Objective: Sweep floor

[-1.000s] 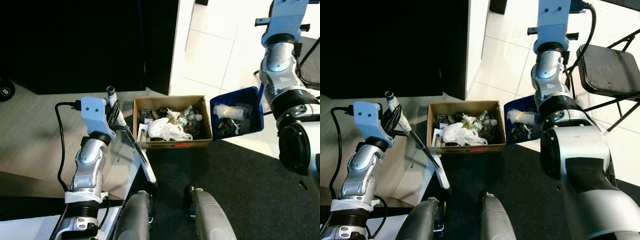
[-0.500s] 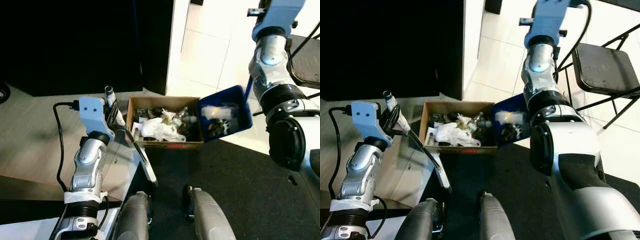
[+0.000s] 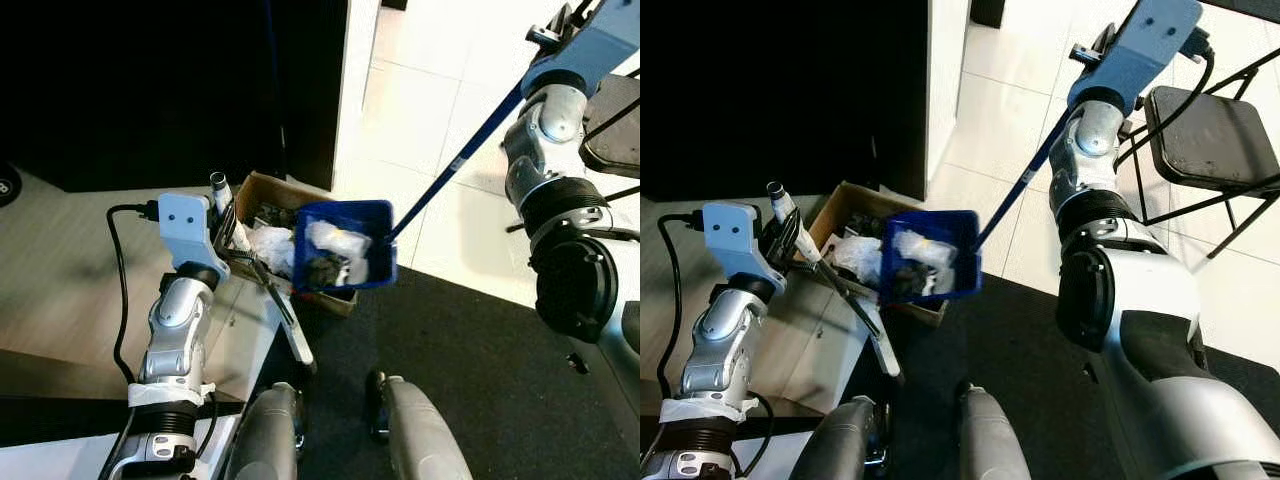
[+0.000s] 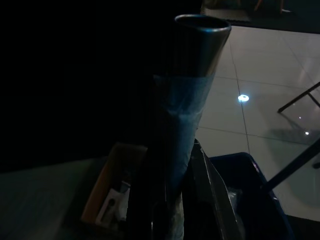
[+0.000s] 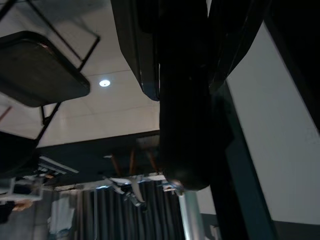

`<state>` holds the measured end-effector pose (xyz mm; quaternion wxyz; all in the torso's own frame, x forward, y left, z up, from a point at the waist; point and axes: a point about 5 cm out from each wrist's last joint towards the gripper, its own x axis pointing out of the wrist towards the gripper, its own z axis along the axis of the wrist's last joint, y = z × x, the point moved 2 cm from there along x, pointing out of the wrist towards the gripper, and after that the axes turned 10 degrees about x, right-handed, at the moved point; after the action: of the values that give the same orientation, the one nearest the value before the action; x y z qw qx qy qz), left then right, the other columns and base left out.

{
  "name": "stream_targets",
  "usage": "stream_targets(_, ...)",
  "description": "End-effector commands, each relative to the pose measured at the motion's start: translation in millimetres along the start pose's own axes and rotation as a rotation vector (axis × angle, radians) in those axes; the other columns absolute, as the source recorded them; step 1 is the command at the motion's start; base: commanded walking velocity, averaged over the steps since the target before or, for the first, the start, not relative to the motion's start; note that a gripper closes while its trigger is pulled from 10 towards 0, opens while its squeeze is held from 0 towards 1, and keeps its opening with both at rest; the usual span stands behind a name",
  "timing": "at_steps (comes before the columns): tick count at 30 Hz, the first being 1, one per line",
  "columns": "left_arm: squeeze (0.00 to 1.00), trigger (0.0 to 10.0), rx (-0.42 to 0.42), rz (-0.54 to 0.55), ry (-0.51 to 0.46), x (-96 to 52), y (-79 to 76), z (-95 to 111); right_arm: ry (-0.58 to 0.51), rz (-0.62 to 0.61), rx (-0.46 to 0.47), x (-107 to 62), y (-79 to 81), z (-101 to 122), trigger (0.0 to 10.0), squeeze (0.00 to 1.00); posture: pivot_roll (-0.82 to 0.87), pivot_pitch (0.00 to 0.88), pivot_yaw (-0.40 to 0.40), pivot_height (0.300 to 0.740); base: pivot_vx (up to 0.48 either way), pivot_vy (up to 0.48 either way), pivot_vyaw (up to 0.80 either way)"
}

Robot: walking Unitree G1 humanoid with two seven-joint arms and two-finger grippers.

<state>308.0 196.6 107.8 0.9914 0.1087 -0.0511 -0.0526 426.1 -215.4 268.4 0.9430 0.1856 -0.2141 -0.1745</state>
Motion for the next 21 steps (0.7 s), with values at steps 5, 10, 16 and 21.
stream_targets(5,0.0,10.0,-0.013,-0.024,-0.033,2.6,-5.8,5.1,-0.05,-0.069,-0.022,5.2,-26.2,12.0,10.0,0.0,0.06,0.127,-0.051,0.74,0.0,0.0,0.0)
stream_targets(10,0.0,10.0,-0.011,-0.031,-0.039,4.6,-6.2,7.1,-0.047,-0.075,-0.025,4.4,-26.6,10.4,10.0,0.0,0.06,0.123,-0.052,0.74,0.0,0.0,0.0)
stream_targets(16,0.0,10.0,-0.007,-0.027,-0.032,4.1,-2.7,6.7,-0.042,-0.062,-0.01,4.2,-21.5,9.6,10.0,0.0,0.07,0.108,-0.054,0.74,0.0,0.0,0.0)
stream_targets(21,0.0,10.0,-0.008,-0.034,-0.009,2.2,-3.0,2.7,-0.043,-0.061,-0.009,4.3,-21.0,9.9,10.0,0.0,0.07,0.098,-0.054,0.74,0.0,0.0,0.0)
